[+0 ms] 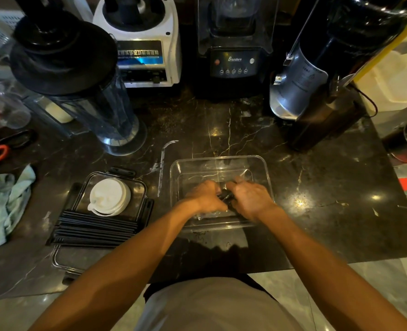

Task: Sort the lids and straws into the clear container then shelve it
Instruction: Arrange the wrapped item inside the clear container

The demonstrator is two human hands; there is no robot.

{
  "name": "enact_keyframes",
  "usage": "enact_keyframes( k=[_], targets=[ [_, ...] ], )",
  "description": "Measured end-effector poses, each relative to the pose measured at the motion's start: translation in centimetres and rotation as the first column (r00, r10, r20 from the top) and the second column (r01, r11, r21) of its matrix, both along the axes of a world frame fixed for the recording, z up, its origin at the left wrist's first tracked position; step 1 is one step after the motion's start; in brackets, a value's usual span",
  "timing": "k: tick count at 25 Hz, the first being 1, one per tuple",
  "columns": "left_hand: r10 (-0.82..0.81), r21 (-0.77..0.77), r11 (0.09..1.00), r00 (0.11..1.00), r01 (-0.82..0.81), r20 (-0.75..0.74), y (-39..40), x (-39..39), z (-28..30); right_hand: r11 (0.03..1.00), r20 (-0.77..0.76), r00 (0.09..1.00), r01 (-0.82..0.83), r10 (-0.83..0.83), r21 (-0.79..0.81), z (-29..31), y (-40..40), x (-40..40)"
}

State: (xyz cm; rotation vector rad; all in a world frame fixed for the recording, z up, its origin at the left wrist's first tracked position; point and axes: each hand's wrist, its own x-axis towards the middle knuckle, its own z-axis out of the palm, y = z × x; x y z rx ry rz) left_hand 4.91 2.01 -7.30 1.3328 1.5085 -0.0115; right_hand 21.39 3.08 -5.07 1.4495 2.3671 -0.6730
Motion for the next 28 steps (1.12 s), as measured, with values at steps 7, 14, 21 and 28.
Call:
enact_keyframes(
  k=[7, 14, 21, 28],
  targets=[
    [0.261, -0.079, 0.962, 0.799, -0.261, 0.541, 0.9, -5.1, 6.0, 0.879, -0.325, 0.873, 0.206, -0.363, -0.430, 0.6, 1.4, 1.7],
    [0.270, 0.057, 0.928, 0.770, -0.368, 0.578, -0.2, -3.1, 4.5, 0.541, -0.330, 0.634, 0.169, -0.700, -0.824, 0.1, 1.0, 0.5],
    [0.278, 0.010, 0.927, 0.702, -0.376, 0.655, -0.8, -2.3, 3.5, 0.469, -0.322, 0.589, 0.111, -0.741, -0.876, 0.7, -0.2, -0.2],
    [0.538, -0.155, 0.767, 0.491, -0.623, 0.686, -0.3, -1.3, 3.0, 0.450, -0.324, 0.587, 0.078, -0.742, -0.890, 1.6, -0.4, -0.3]
  ],
)
